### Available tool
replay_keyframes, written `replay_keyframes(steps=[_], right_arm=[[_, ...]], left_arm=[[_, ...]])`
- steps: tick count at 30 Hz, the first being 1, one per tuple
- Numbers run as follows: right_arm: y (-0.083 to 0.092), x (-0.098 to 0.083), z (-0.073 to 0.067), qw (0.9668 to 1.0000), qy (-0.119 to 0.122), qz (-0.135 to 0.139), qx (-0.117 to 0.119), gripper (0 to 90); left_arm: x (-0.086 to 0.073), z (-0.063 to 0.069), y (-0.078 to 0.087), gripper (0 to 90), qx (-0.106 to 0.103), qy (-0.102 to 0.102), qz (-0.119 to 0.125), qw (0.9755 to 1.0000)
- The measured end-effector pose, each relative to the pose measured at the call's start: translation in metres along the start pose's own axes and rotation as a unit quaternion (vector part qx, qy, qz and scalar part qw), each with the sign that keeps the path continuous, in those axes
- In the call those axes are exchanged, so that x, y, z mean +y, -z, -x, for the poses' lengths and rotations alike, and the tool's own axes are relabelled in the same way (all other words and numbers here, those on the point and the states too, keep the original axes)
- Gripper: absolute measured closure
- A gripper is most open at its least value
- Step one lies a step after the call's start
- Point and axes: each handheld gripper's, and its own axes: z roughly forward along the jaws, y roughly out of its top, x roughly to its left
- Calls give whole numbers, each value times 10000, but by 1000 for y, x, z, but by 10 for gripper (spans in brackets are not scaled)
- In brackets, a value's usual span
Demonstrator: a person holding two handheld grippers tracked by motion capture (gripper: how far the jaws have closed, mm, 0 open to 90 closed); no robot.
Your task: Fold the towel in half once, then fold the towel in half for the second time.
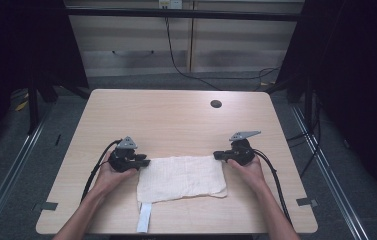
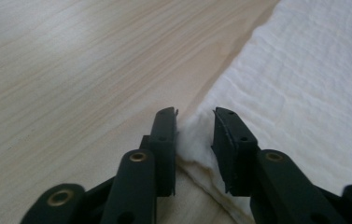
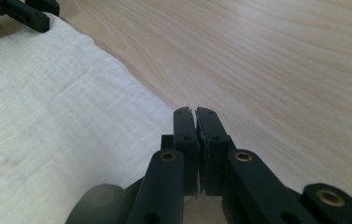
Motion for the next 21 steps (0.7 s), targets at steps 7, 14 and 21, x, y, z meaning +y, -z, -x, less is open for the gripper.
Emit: replay_keyframes(steps=[7, 14, 21], right_arm=[[2, 1, -1, 10000, 20, 37, -29, 880], [5, 3, -3, 9999, 113, 115, -29, 880], [10, 9, -5, 9996, 173, 238, -20, 881]], left_arm=[[0, 5, 1, 851, 61, -25, -58, 10000], [-2, 4, 4, 855, 22, 210, 106, 9997], [0, -2, 12, 855, -80, 426, 370, 9984]])
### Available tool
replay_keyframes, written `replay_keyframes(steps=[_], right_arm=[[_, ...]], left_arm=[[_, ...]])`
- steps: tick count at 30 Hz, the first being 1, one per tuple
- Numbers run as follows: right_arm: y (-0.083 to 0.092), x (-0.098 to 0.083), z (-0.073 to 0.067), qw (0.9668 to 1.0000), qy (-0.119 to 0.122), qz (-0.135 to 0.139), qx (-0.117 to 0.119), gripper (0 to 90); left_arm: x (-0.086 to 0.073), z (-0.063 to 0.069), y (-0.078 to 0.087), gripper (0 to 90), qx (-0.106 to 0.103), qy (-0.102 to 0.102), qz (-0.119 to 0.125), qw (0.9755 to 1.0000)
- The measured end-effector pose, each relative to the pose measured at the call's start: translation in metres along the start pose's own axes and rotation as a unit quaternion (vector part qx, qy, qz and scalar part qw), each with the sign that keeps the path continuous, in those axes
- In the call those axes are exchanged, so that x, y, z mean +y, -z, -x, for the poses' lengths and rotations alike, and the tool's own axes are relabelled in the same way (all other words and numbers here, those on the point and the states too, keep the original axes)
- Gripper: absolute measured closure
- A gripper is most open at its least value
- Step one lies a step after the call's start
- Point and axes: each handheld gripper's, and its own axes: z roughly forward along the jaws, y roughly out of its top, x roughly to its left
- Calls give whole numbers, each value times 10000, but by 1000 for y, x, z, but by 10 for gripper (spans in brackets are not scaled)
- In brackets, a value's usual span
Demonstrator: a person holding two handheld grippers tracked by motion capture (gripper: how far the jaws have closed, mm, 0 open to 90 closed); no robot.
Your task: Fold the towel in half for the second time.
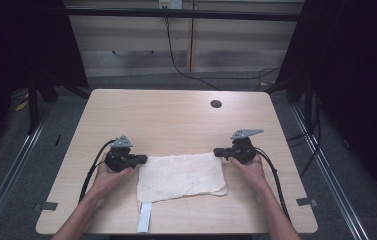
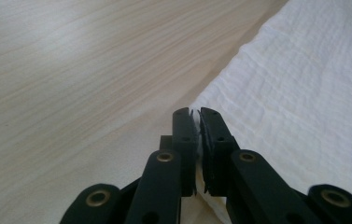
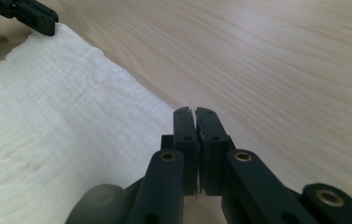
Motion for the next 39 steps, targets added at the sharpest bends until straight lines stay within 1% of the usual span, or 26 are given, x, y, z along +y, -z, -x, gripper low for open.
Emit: replay_keyframes(steps=[1, 3, 9, 13, 16, 20, 21, 22, 25, 27, 28, 29, 30, 31, 33, 34, 35, 36, 38, 39], right_arm=[[1, 1, 0, 10000, -17, 21, 2, 881], [2, 2, -1, 10000, -18, 59, 9, 881], [10, 5, -6, 9998, 89, 166, 34, 881], [18, 8, -10, 9994, 139, 297, 49, 881], [21, 9, -13, 9992, 156, 364, 57, 881], [27, 13, -18, 9986, 262, 452, 60, 881], [29, 14, -19, 9984, 273, 501, 62, 881], [31, 15, -19, 9981, 282, 539, 71, 881], [35, 17, -22, 9978, 325, 580, 72, 881], [36, 20, -23, 9977, 387, 544, 110, 881], [37, 23, -23, 9976, 440, 521, 111, 881], [38, 25, -23, 9972, 449, 577, 130, 881], [40, 28, -25, 9967, 473, 635, 172, 882], [40, 30, -26, 9966, 493, 640, 163, 882], [40, 32, -29, 9966, 565, 579, 145, 882], [40, 32, -30, 9966, 612, 531, 129, 882], [40, 32, -30, 9967, 616, 514, 96, 882], [41, 30, -30, 9968, 594, 525, 114, 882], [39, 25, -28, 9971, 529, 536, 125, 882], [37, 21, -28, 9975, 498, 489, 123, 882]], left_arm=[[1, 0, 1, 855, -30, 35, 37, 10000], [2, 2, 3, 856, -23, -7, 97, 9999], [5, 3, 7, 855, -15, 9, 183, 9998], [6, 1, 10, 855, 33, 2, 256, 9997], [7, -1, 12, 855, 25, 33, 290, 9996], [7, -2, 13, 854, 7, 30, 338, 9994], [7, -3, 14, 854, -9, 57, 364, 9993], [7, -3, 14, 854, -9, 40, 359, 9993], [8, -4, 16, 854, -28, 141, 433, 9990], [11, -6, 20, 854, 8, 106, 442, 9990], [12, -8, 24, 854, -13, 165, 526, 9985], [14, -9, 28, 854, -11, 223, 626, 9978], [16, -8, 30, 855, 25, 204, 655, 9976], [18, -8, 32, 854, 28, 191, 704, 9973], [21, -5, 36, 855, -4, 163, 825, 9965], [22, -3, 38, 855, 28, 126, 840, 9964], [22, -2, 38, 854, 29, 114, 837, 9964], [21, -2, 37, 855, 40, 111, 824, 9965], [17, -2, 32, 855, 71, 99, 702, 9975], [15, -3, 29, 855, 73, 119, 641, 9978]])
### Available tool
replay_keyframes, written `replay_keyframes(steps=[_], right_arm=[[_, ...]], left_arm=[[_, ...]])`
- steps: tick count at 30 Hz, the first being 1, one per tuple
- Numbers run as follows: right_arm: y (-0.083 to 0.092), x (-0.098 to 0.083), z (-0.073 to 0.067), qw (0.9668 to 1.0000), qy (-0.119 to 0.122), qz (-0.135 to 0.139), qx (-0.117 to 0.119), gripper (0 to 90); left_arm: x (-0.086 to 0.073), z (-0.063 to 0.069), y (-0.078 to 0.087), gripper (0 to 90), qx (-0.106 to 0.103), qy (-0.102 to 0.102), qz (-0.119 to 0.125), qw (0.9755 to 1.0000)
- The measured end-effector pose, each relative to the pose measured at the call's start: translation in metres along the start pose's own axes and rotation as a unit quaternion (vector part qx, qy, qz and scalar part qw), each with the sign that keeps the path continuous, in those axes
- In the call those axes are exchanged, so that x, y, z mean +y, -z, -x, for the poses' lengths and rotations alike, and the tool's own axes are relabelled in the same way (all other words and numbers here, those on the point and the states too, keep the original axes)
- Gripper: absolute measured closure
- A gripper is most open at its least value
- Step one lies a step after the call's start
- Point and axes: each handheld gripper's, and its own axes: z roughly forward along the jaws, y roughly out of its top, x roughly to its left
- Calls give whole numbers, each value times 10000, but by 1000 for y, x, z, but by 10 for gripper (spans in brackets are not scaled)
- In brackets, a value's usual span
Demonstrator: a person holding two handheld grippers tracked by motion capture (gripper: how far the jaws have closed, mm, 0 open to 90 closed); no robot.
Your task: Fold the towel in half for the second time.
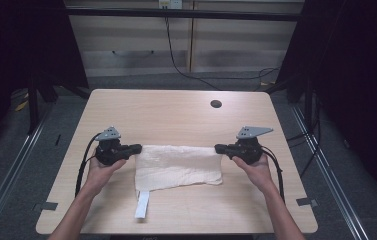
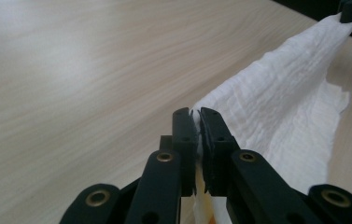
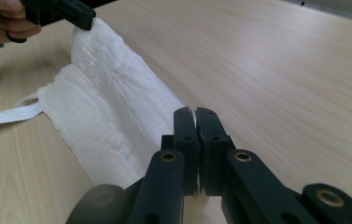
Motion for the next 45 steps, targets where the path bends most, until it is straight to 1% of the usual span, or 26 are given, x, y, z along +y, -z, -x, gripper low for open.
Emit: replay_keyframes(steps=[1, 3, 4, 8, 10, 11, 12, 15, 19, 22, 25, 31, 32, 35, 37, 38, 40, 42, 43, 44, 45], right_arm=[[-2, -4, 0, 10000, -15, -74, 4, 882], [-6, -8, -3, 9997, 21, -236, 13, 882], [-8, -9, -4, 9996, 29, -270, 25, 882], [-9, -9, -13, 9992, 191, -335, 79, 882], [-8, -8, -19, 9990, 270, -351, 107, 881], [-7, -8, -22, 9988, 306, -365, 132, 881], [-6, -8, -25, 9986, 349, -380, 138, 882], [-3, -10, -31, 9980, 447, -436, 137, 881], [0, -16, -36, 9975, 489, -484, 169, 881], [0, -20, -39, 9969, 537, -538, 204, 880], [-3, -26, -41, 9958, 579, -671, 245, 879], [-8, -35, -46, 9941, 587, -842, 347, 878], [-9, -37, -47, 9937, 579, -883, 364, 878], [-12, -45, -50, 9920, 570, -1051, 407, 878], [-14, -48, -51, 9913, 535, -1112, 454, 878], [-16, -49, -52, 9907, 555, -1159, 446, 879], [-19, -51, -53, 9894, 579, -1256, 442, 879], [-23, -53, -51, 9875, 560, -1412, 425, 882], [-25, -54, -49, 9883, 485, -1377, 452, 882], [-25, -54, -47, 9887, 397, -1381, 434, 883], [-26, -53, -46, 9890, 390, -1371, 407, 883]], left_arm=[[-2, -1, -2, 854, 16, 33, -41, 10000], [-4, -1, -5, 855, 31, 23, -104, 9999], [-4, 0, -6, 854, 47, -4, -135, 9999], [-6, -2, -6, 855, 77, 38, -145, 9999], [-7, -3, -7, 855, 103, 80, -154, 9998], [-8, -3, -7, 855, 118, 138, -174, 9997], [-8, -4, -7, 855, 123, 114, -219, 9996], [-8, -3, -7, 855, 103, 147, -182, 9997], [-7, -1, -8, 855, 83, 157, -160, 9997], [-7, -2, -8, 855, 69, 160, -153, 9997], [-8, -2, -9, 855, 78, 160, -149, 9997], [-7, -1, -9, 855, 69, 149, -120, 9998], [-8, -1, -9, 854, 58, 128, -117, 9998], [-7, 1, -10, 854, 43, 152, -110, 9998], [-7, 1, -11, 855, 47, 166, -139, 9998], [-7, 1, -10, 855, -14, 165, -93, 9998], [-6, 1, -10, 855, -61, 198, -34, 9998], [-5, 2, -10, 854, -41, 205, -17, 9998], [-4, 4, -10, 854, -43, 220, -7, 9997], [-3, 4, -10, 854, -28, 188, -7, 9998], [-1, 5, -10, 855, -13, 206, -1, 9998]])
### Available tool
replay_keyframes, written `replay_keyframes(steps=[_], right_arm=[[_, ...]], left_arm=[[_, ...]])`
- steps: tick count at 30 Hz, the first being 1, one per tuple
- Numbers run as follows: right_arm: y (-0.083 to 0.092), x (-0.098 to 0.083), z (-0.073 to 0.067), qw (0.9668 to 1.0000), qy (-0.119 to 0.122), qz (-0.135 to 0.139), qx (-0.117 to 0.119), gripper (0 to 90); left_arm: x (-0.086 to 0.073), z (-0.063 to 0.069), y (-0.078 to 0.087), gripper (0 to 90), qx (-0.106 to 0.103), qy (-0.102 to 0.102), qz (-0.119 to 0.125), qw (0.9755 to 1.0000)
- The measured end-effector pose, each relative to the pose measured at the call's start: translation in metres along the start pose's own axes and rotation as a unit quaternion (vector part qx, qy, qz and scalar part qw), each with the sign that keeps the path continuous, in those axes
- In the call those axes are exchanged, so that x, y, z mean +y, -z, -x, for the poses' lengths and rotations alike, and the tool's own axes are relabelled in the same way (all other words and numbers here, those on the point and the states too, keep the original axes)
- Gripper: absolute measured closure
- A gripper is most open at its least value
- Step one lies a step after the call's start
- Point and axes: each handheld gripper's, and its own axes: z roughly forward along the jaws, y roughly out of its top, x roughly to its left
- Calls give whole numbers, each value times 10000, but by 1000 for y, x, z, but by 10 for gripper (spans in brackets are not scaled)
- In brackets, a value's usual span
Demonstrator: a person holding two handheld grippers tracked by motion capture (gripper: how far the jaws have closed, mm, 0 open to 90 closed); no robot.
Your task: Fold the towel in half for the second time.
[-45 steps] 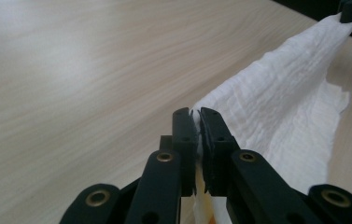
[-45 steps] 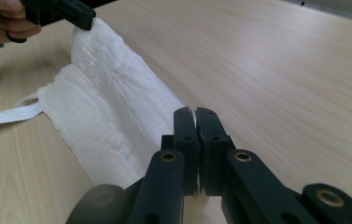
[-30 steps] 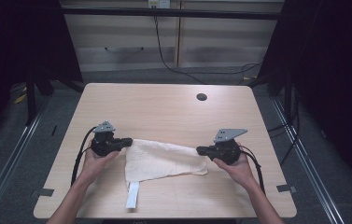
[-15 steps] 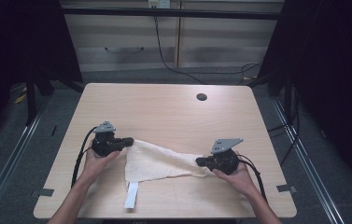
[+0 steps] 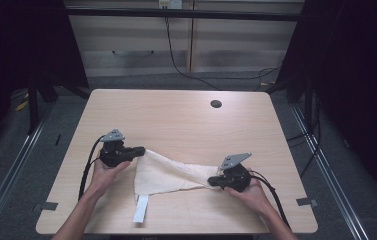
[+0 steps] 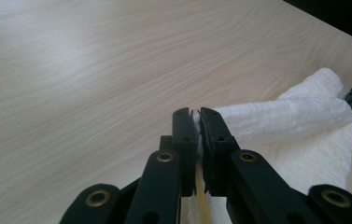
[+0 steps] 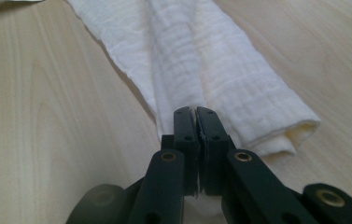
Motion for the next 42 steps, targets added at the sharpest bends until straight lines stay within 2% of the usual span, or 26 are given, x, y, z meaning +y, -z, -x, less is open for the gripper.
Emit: replay_keyframes(steps=[3, 5, 8, 10, 11, 16, 20, 30, 37, 42], right_arm=[[-3, 2, 6, 9998, -205, 44, 1, 884], [-4, 5, 10, 9996, -235, -29, -142, 884], [-4, 6, 15, 9989, -405, -4, -250, 884], [-3, 6, 19, 9983, -460, -10, -359, 884], [-2, 5, 20, 9976, -592, 11, -356, 884], [-2, 5, 21, 9969, -640, 19, -459, 884], [-1, 4, 22, 9968, -659, 48, -440, 885], [-2, 2, 19, 9961, -720, 94, -502, 885], [-2, 2, 19, 9961, -705, 134, -506, 885], [-2, 2, 19, 9960, -688, 93, -556, 885]], left_arm=[[9, 2, -3, 854, -35, -13, 140, 9999], [15, 5, -4, 854, -69, -64, 223, 9997], [24, 10, -7, 853, -4, -186, 269, 9995], [30, 13, -6, 853, -38, -276, 297, 9992], [32, 14, -5, 853, -43, -293, 318, 9991], [37, 18, -1, 853, -89, -362, 393, 9985], [36, 21, 1, 852, -172, -340, 475, 9981], [30, 33, 10, 845, -253, -639, 407, 9968], [18, 38, 15, 846, -208, -680, 258, 9971], [6, 51, 12, 846, -370, -877, 61, 9954]])
